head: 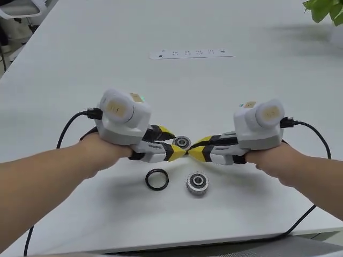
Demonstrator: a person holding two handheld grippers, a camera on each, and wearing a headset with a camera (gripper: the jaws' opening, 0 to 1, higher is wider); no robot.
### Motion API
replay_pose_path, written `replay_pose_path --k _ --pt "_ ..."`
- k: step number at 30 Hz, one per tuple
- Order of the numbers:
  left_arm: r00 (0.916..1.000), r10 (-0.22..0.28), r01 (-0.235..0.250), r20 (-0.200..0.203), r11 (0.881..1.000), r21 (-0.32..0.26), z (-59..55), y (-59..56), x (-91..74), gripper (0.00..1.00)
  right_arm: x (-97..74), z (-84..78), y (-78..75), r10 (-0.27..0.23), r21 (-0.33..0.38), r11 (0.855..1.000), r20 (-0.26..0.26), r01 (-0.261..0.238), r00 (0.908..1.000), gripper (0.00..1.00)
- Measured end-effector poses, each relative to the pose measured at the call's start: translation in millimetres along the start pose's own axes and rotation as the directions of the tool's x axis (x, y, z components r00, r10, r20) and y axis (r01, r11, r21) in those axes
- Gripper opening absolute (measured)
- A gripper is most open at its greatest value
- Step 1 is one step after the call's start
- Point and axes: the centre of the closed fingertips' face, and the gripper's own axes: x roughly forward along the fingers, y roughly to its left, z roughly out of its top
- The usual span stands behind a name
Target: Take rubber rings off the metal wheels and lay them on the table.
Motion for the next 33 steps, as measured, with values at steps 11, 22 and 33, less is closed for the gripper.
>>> replay_pose_path --k 11,22,33 --pt "0.9998 0.015 -0.015 -0.014 1.0 0.014 0.2 8.3 7.6 0.2 -0.1 1.4 4.1 -0.007 0.004 1.0 0.005 0.007 1.0 0.07" --pt "0.9985 0.055 -0.054 -0.006 0.998 0.032 0.0 7.6 9.0 0.14 0.6 2.7 4.7 -0.01 0.042 0.999 0.013 0.009 0.9999 0.03" --pt "0.9967 0.079 -0.078 -0.016 0.996 0.05 -0.3 7.4 8.4 0.13 -3.2 1.9 1.8 -0.026 0.147 0.989 0.031 0.021 0.9992 0.0"
